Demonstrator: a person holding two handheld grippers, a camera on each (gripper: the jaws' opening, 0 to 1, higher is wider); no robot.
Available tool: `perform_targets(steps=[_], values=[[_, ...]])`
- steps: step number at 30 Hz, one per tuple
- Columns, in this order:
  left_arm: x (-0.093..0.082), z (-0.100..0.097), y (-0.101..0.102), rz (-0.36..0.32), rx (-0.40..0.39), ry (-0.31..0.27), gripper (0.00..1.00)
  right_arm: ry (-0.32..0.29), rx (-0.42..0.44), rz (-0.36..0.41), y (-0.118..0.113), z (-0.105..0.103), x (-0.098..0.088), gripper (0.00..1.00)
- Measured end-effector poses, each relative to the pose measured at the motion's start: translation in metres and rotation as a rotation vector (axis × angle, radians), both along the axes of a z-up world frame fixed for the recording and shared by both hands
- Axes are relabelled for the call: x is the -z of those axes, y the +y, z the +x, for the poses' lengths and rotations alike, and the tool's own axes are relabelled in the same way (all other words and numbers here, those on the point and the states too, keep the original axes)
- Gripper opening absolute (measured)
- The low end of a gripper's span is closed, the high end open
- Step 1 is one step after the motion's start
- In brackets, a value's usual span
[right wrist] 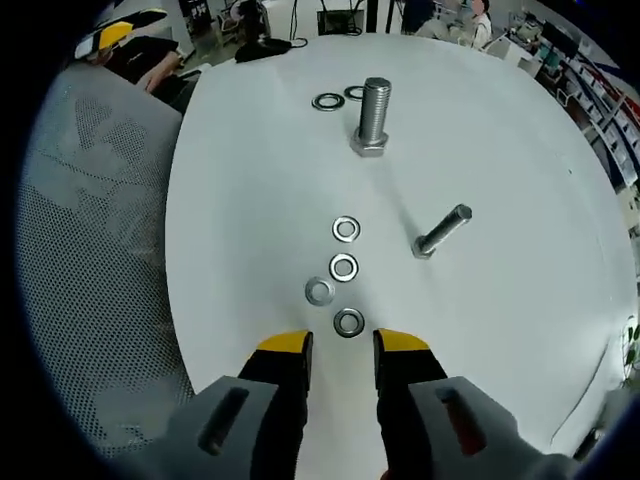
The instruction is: Place the washer onto the threaded stud by aligning its center hole with the stud, sliding it down to the base, and recovering from edge contact or off-axis alignment until the washer reaches the visible bottom stop.
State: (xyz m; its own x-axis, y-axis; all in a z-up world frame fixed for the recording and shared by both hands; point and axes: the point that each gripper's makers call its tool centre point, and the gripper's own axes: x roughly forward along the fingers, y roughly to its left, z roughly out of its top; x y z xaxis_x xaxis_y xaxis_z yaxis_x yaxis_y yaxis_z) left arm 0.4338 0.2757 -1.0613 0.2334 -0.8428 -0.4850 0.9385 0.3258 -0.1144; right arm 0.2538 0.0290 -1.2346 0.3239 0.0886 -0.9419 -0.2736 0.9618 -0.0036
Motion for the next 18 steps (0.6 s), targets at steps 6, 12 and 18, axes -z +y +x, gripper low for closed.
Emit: perform_targets(steps=[6, 12, 18], values=[[0.0003, 0.0001, -0.0006, 0.001, 0.002, 0.001, 0.36, 0.001, -0.024, 0.003, -0.0023, 0.0059, -0.0003, 0.24], [0.0003, 0.0005, -0.0009, 0.000, 0.005, 0.000, 0.36, 0.028, -0.080, -0.015, -0.0027, 0.0063, 0.0023, 0.23], [0.0000, 0.0004, -0.0009, -0.001, 0.004, 0.000, 0.36, 0.065, -0.102, -0.031, -0.0004, 0.0067, 0.0029, 0.22]])
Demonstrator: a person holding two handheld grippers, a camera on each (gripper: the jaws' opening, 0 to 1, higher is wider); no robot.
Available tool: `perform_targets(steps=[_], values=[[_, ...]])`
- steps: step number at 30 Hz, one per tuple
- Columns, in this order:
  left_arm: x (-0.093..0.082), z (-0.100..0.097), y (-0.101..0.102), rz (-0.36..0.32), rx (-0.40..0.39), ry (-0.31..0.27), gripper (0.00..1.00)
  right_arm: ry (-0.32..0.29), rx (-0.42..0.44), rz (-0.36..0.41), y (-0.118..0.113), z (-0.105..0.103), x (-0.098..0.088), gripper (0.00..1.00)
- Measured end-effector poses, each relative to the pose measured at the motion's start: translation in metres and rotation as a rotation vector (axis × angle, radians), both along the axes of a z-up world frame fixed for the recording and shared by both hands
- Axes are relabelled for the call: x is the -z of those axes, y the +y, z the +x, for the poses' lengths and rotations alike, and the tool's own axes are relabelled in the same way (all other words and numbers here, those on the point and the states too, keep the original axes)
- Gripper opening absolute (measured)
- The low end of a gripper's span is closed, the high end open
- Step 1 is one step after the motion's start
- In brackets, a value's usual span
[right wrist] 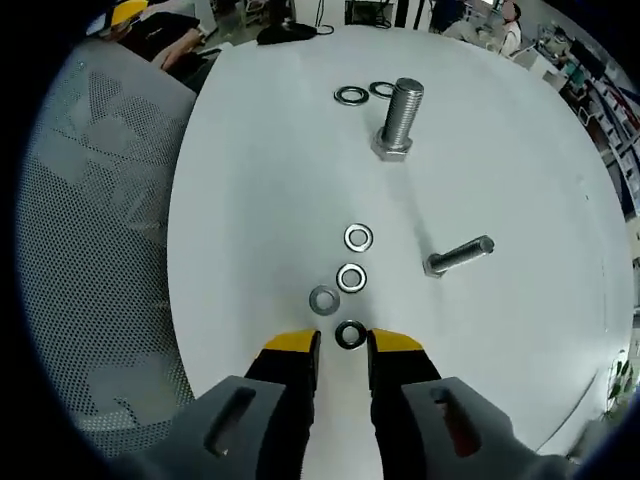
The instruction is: Place the washer onto the threaded stud by aligning its center hole with the stud, sliding it down to the base, and recovering from edge contact or off-axis alignment until the washer reaches the visible bottom stop.
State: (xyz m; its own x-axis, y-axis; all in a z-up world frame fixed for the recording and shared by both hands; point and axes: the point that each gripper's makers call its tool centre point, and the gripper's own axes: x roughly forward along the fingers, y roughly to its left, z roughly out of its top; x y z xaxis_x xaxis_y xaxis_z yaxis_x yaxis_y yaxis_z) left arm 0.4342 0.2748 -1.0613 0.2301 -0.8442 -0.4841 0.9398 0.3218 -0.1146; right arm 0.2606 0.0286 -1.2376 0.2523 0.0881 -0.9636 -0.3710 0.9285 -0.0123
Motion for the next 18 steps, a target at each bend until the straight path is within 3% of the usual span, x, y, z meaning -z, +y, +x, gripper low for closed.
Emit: perform_targets(steps=[6, 18], values=[[0.0004, 0.0007, 0.0006, 0.000, -0.002, 0.001, 0.36, 0.032, -0.014, -0.014, -0.0021, 0.0000, 0.0024, 0.20], [-0.0007, -0.0008, -0.0004, -0.003, 0.000, 0.002, 0.36, 0.008, 0.018, -0.031, -0.0054, 0.0005, 0.0037, 0.15]])
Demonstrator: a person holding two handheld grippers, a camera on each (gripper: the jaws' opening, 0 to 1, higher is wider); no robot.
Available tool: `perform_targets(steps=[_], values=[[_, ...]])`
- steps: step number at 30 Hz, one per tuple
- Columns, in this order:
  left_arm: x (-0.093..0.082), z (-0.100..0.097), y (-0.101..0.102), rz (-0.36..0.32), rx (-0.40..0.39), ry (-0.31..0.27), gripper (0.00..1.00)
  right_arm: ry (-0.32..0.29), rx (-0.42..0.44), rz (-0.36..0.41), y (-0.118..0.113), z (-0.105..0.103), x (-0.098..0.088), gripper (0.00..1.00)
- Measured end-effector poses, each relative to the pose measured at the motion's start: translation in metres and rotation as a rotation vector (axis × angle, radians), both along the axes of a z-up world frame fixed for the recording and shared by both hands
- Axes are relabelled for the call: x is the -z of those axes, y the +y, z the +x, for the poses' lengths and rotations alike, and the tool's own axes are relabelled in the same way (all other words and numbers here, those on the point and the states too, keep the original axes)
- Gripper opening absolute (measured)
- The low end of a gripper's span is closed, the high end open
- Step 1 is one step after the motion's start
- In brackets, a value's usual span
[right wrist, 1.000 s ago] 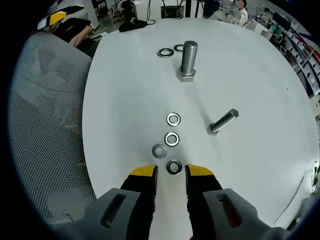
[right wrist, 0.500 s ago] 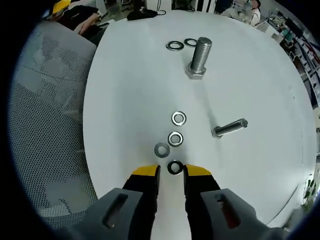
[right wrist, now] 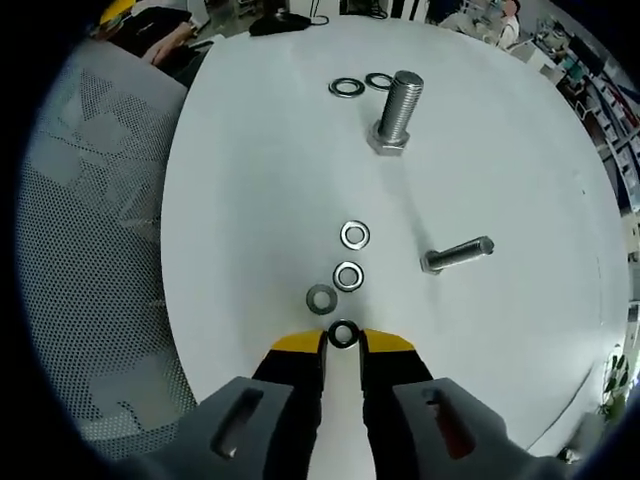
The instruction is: Place the washer onto the threaded stud by aligning its center hole with the stud, sliding it down to the base, and recovering from edge contact or off-axis alignment until the washer reaches the visible bottom stop.
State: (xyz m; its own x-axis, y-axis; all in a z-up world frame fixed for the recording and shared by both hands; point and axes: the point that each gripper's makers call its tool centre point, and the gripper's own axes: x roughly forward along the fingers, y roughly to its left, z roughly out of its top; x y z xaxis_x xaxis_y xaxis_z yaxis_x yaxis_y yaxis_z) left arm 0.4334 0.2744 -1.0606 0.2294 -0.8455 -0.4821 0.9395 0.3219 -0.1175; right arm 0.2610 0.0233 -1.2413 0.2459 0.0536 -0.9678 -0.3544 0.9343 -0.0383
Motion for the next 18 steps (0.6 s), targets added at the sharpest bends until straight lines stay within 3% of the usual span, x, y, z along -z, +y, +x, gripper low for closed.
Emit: perform_targets(steps=[9, 18], values=[[0.0011, -0.0002, 0.0001, 0.005, 0.005, 0.001, 0.36, -0.057, 0.107, 0.040, 0.0003, -0.0056, 0.0010, 0.14], [0.0014, -0.0014, -0.0001, 0.009, 0.010, 0.001, 0.36, -0.058, 0.132, 0.049, -0.0028, -0.0052, -0.0058, 0.14]])
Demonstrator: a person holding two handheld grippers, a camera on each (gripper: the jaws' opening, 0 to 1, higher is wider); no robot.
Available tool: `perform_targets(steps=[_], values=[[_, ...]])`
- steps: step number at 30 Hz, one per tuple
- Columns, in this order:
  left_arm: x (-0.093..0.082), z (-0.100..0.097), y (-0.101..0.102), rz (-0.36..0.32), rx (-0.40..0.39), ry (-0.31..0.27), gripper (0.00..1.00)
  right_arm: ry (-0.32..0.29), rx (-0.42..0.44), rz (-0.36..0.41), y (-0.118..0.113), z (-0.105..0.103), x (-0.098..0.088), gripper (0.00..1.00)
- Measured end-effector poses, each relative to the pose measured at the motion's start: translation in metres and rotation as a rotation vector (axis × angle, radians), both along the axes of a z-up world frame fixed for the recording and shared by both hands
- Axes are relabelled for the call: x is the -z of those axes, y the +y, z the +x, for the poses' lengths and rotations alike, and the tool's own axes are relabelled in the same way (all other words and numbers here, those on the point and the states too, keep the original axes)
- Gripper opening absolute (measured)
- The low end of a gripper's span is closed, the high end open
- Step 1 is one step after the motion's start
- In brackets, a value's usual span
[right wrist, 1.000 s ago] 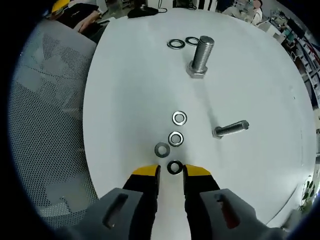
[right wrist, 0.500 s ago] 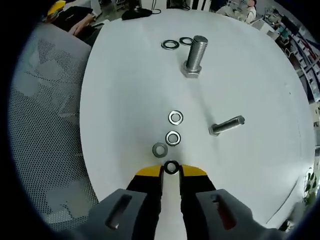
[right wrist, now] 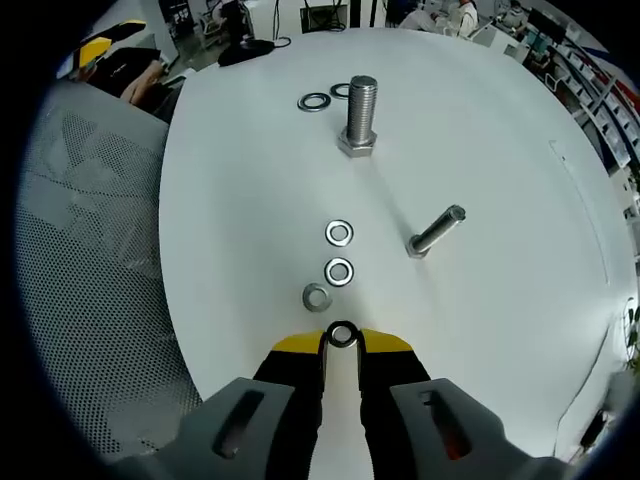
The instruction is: Place the washer onto the threaded stud by aligning its center hole with the stud, sliding it down to the base, and recovering from edge contact or off-axis alignment until the washer reaches the visible bottom stop.
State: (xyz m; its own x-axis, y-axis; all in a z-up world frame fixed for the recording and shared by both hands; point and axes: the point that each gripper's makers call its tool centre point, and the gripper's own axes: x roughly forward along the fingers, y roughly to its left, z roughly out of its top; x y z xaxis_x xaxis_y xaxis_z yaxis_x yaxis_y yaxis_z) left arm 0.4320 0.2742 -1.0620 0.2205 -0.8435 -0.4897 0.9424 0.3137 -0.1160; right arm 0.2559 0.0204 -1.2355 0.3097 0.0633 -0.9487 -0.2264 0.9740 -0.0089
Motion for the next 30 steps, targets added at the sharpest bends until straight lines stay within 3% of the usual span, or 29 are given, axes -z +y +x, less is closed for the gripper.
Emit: perform_targets(steps=[8, 18, 30], values=[[0.000, 0.000, 0.000, -0.004, -0.001, 0.000, 0.36, -0.021, 0.022, 0.005, 0.005, 0.001, -0.019, 0.14], [0.000, 0.000, 0.000, -0.003, 0.001, 0.000, 0.36, -0.097, 0.055, -0.007, 0.009, 0.013, -0.037, 0.14], [-0.001, 0.000, 0.000, -0.006, 0.000, -0.001, 0.36, -0.173, 0.077, -0.049, -0.007, 0.033, -0.050, 0.14]])
